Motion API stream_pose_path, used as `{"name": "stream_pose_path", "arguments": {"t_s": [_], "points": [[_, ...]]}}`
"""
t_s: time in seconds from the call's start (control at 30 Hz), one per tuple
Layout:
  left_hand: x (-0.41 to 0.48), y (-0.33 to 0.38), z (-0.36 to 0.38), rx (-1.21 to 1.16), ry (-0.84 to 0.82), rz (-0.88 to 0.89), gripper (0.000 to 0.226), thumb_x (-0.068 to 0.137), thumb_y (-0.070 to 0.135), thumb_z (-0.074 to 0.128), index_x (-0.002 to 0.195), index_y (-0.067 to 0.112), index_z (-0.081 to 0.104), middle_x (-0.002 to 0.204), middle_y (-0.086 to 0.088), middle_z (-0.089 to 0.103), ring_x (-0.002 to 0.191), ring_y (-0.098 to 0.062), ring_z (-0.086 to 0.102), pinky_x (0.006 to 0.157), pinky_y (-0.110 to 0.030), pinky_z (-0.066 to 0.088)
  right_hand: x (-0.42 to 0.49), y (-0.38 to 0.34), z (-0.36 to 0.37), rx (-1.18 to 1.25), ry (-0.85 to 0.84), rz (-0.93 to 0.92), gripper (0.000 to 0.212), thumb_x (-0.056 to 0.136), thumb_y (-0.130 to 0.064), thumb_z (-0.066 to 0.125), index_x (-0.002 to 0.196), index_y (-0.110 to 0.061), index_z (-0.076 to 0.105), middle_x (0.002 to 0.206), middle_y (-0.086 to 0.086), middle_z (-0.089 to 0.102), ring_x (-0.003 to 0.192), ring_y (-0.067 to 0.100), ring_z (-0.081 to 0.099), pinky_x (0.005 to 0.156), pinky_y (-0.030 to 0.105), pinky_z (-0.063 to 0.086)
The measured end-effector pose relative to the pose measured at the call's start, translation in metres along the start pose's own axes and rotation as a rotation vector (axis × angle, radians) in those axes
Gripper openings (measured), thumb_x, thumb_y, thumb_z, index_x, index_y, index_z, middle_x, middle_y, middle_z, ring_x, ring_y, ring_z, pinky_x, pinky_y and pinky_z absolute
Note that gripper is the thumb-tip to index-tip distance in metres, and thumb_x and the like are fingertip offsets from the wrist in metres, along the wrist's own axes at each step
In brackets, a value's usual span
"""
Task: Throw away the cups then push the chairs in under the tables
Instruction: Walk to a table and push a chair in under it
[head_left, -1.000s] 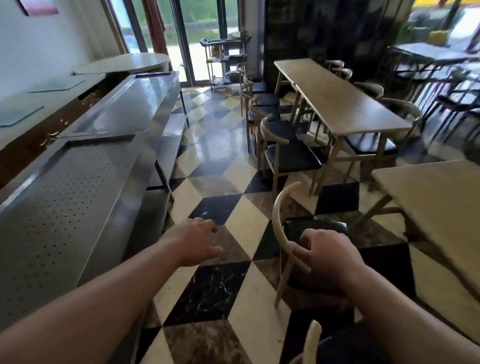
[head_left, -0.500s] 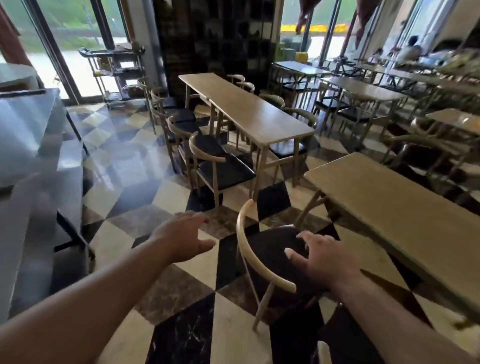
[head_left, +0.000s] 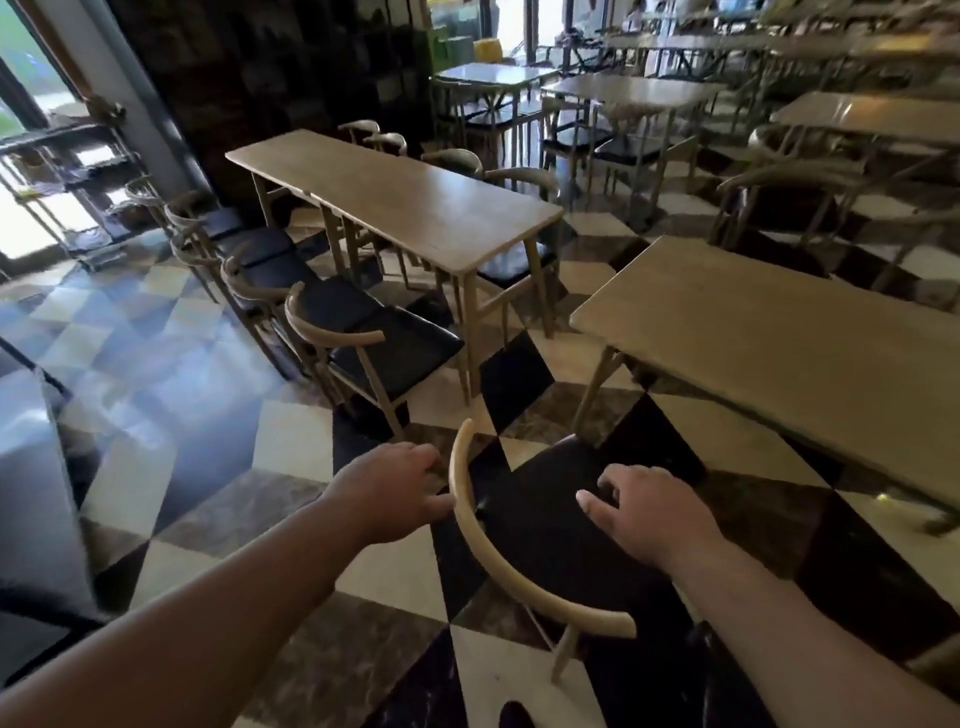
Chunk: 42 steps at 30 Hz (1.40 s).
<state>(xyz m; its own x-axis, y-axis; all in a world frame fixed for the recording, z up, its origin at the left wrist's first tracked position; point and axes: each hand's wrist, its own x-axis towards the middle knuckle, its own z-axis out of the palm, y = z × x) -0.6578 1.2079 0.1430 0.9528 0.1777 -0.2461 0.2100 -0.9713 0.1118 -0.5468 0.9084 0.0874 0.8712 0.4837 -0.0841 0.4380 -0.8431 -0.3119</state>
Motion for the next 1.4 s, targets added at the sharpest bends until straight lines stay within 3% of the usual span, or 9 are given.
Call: {"name": "stream_pose_path", "arguments": {"t_s": [0.23,0.53,0.7,0.8,0.9,1.0,1.13,1.3,1.4], "points": [[0.134,-0.027,-0.025,-0.021,-0.016,0.013,0.043,0.088,0.065,0.069,0.119,0.036,0.064,0.097,0.019,0.056,0.083,-0.002,0.055,0.066,-0.025,0.043,0.089,0.033,0.0,-0.015,-0.043,0.093,0.059,0.096,-0.076,0.038,0.112,-0.029,0.069,0.096,-0.009,0.065,0.092,0.014,0.06,0.077,0.036,0.049],[0.246,-0.015,-0.011,0.023,-0.107,0.251,0.048,0.085,0.07,0.063,0.123,0.041,0.06,0.106,0.02,0.057,0.094,-0.007,0.054,0.072,-0.031,0.047,0.106,0.051,-0.014,0.027,0.019,0.306,0.059,0.098,-0.073,0.043,0.128,-0.026,0.064,0.103,-0.008,0.07,0.097,0.015,0.065,0.082,0.037,0.053],[0.297,-0.009,-0.016,0.028,-0.137,0.345,0.058,0.085,0.069,0.067,0.134,0.04,0.059,0.127,0.011,0.064,0.112,-0.016,0.063,0.088,-0.039,0.057,0.087,0.041,-0.02,-0.021,0.075,0.499,0.05,0.098,-0.07,0.048,0.115,-0.026,0.066,0.089,-0.011,0.063,0.086,0.014,0.061,0.073,0.036,0.052],[0.318,-0.009,-0.028,-0.002,-0.139,0.444,0.048,0.084,0.068,0.069,0.123,0.04,0.062,0.107,0.016,0.065,0.093,-0.008,0.064,0.072,-0.033,0.056,0.073,0.023,-0.025,0.018,0.144,0.633,0.048,0.098,-0.065,0.054,0.117,-0.023,0.068,0.094,-0.006,0.066,0.089,0.019,0.063,0.076,0.041,0.055],[0.327,-0.015,-0.029,-0.001,-0.126,0.566,0.052,0.072,0.079,0.056,0.11,0.043,0.06,0.094,0.02,0.057,0.08,-0.002,0.056,0.059,-0.027,0.045,0.062,-0.005,-0.018,0.044,0.207,0.708,0.052,0.097,-0.064,0.055,0.129,-0.023,0.065,0.108,-0.003,0.068,0.101,0.02,0.061,0.077,0.041,0.053],[0.334,-0.026,-0.006,0.016,-0.126,0.651,0.054,0.08,0.074,0.063,0.122,0.04,0.062,0.101,0.02,0.058,0.087,-0.003,0.058,0.063,-0.026,0.046,0.053,-0.031,0.008,0.062,0.239,0.78,0.055,0.097,-0.064,0.055,0.136,-0.025,0.06,0.119,-0.003,0.065,0.111,0.02,0.057,0.081,0.039,0.05],[0.336,-0.044,0.051,0.05,-0.224,0.741,0.057,0.087,0.071,0.065,0.136,0.042,0.056,0.132,0.009,0.062,0.115,-0.015,0.06,0.079,-0.034,0.047,0.042,-0.054,0.068,0.069,0.191,0.848,0.054,0.098,-0.061,0.056,0.138,-0.024,0.061,0.121,-0.006,0.065,0.112,0.016,0.056,0.085,0.035,0.049],[0.329,-0.064,0.141,0.07,-0.407,0.746,0.054,0.086,0.073,0.059,0.131,0.045,0.055,0.122,0.015,0.059,0.102,-0.011,0.059,0.085,-0.04,0.054,0.035,-0.061,0.155,0.164,0.077,0.875,0.048,0.1,-0.057,0.055,0.134,-0.023,0.062,0.116,-0.004,0.065,0.112,0.019,0.056,0.085,0.038,0.051],[0.329,-0.07,0.188,0.067,-0.424,0.76,0.049,0.087,0.071,0.061,0.129,0.046,0.056,0.12,0.019,0.057,0.102,-0.007,0.055,0.077,-0.031,0.048,0.041,-0.057,0.201,0.195,0.044,0.868,0.045,0.101,-0.055,0.054,0.132,-0.023,0.062,0.112,-0.006,0.064,0.11,0.02,0.056,0.086,0.041,0.05]]}}
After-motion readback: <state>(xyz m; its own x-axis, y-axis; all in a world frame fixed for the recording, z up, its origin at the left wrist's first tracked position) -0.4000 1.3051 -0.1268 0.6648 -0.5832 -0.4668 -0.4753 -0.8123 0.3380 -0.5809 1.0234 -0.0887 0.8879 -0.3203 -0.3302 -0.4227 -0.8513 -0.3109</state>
